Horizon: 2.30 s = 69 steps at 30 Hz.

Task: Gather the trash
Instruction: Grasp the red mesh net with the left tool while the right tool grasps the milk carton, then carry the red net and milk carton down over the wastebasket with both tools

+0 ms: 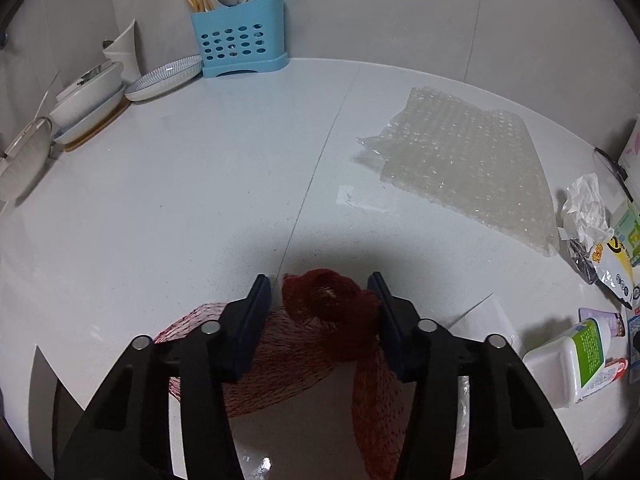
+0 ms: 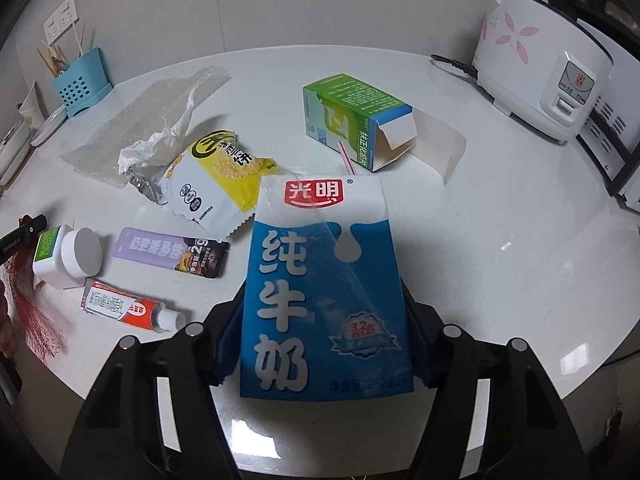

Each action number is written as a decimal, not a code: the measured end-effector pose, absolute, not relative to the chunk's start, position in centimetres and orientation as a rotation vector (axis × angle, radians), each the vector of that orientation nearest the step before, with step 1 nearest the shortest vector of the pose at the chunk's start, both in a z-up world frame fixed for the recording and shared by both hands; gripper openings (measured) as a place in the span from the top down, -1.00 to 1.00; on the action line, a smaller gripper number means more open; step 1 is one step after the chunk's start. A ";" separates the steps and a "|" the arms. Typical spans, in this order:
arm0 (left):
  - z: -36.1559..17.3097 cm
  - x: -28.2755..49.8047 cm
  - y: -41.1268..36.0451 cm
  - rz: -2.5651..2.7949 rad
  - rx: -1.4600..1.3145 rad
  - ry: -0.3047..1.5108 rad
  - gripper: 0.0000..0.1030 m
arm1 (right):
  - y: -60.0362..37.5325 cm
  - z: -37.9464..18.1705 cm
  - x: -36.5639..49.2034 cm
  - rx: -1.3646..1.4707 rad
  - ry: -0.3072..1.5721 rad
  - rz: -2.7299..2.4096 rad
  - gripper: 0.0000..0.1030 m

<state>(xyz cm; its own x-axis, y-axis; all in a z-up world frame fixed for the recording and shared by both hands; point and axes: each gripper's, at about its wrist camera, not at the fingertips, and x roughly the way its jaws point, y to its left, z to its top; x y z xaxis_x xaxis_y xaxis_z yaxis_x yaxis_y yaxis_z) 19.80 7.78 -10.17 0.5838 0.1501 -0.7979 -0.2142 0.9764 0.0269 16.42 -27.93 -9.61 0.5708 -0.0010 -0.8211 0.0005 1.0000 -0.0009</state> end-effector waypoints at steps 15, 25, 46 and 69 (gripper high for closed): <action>-9.1 18.0 7.4 0.191 -0.077 0.904 0.64 | -28.0 -8.9 15.4 0.008 0.940 -0.012 -0.18; -6.3 14.9 6.6 0.171 -0.078 0.856 0.64 | -27.9 -7.1 13.1 0.012 0.903 -0.010 -0.18; -3.3 2.3 3.7 0.069 -0.077 0.734 0.64 | -26.3 -5.1 3.1 0.064 0.767 0.072 -0.18; -13.8 -10.1 -1.2 -0.018 -0.108 0.623 0.64 | -21.4 -16.2 -10.7 0.068 0.604 0.179 -0.18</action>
